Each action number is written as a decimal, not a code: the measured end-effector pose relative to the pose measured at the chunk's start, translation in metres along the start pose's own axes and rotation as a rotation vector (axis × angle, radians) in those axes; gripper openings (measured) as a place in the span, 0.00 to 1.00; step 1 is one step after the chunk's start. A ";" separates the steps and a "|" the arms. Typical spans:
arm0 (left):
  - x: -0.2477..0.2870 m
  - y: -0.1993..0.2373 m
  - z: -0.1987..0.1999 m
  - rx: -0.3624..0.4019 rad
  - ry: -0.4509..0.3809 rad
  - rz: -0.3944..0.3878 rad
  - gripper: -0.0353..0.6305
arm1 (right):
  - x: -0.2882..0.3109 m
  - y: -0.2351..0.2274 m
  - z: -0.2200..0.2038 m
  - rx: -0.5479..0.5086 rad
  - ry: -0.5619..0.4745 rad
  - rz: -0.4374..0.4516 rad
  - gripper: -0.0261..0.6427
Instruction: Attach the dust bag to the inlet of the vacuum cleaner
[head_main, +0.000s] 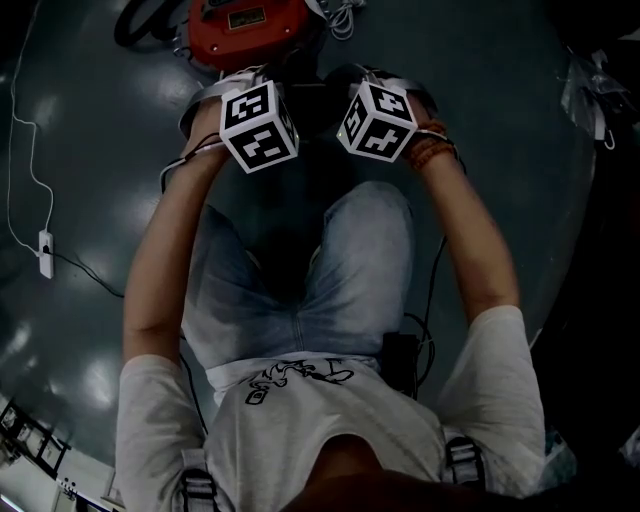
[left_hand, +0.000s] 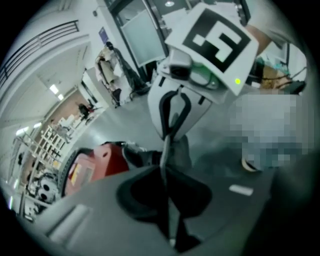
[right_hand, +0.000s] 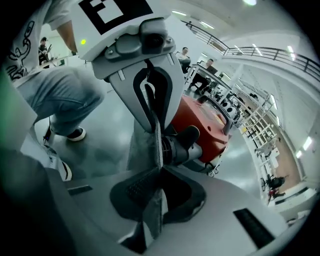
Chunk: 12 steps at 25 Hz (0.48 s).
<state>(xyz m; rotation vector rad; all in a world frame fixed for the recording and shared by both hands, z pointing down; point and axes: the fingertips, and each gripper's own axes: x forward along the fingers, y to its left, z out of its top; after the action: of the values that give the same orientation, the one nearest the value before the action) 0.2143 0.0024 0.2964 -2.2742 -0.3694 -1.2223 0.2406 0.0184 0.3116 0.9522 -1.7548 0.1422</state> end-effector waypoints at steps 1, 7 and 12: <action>-0.002 -0.001 -0.003 -0.038 -0.021 0.000 0.10 | 0.000 -0.002 0.003 -0.042 0.018 -0.009 0.09; -0.003 -0.001 -0.013 -0.157 -0.072 0.010 0.10 | 0.002 -0.009 0.013 -0.145 0.039 -0.051 0.09; 0.004 0.009 0.003 0.044 0.025 0.007 0.11 | 0.000 -0.005 -0.004 0.054 -0.034 -0.041 0.09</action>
<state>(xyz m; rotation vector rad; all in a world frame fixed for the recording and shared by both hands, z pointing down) 0.2229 -0.0029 0.2952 -2.2192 -0.3750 -1.2256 0.2467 0.0169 0.3114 1.0340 -1.7692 0.1482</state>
